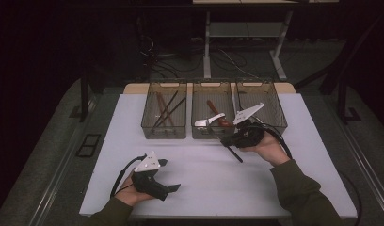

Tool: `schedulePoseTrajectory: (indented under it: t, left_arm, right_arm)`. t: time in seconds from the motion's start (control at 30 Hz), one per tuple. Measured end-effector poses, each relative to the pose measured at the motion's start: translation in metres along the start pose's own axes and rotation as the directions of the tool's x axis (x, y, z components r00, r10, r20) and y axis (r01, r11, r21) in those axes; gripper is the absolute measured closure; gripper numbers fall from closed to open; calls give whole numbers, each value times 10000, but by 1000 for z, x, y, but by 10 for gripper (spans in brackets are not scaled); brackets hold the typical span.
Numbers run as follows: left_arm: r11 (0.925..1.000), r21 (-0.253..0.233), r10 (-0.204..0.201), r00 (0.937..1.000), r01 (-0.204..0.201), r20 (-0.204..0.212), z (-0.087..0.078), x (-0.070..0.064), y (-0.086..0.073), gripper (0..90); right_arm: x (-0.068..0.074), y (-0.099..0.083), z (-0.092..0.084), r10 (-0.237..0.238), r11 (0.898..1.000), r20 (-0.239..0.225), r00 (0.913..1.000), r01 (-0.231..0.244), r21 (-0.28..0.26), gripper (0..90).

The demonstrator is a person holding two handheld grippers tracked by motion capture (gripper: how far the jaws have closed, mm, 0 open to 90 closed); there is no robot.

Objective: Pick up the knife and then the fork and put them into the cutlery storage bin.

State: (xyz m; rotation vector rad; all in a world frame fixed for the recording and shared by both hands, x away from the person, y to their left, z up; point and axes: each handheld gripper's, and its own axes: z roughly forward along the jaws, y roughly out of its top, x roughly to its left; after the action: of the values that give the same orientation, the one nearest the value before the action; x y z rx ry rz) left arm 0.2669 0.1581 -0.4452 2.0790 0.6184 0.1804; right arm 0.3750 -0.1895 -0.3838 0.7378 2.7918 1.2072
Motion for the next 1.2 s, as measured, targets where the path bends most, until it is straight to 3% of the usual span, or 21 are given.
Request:
schedulePoseTrajectory:
  t: [0.63, 1.2]
  left_arm:
    - [10000, -3, 50, 10000, -50, 41, 0, 0, 0, 0]
    - [10000, -12, 14, 10000, -14, 64, 0, 0, 0, 0]
  right_arm:
    - [-10, 0, -30, 547, 9898, 777, 9955, -438, -1358, 846]
    - [-22, -4, -61, 1228, 9635, 1631, 9789, -783, -2559, 846]
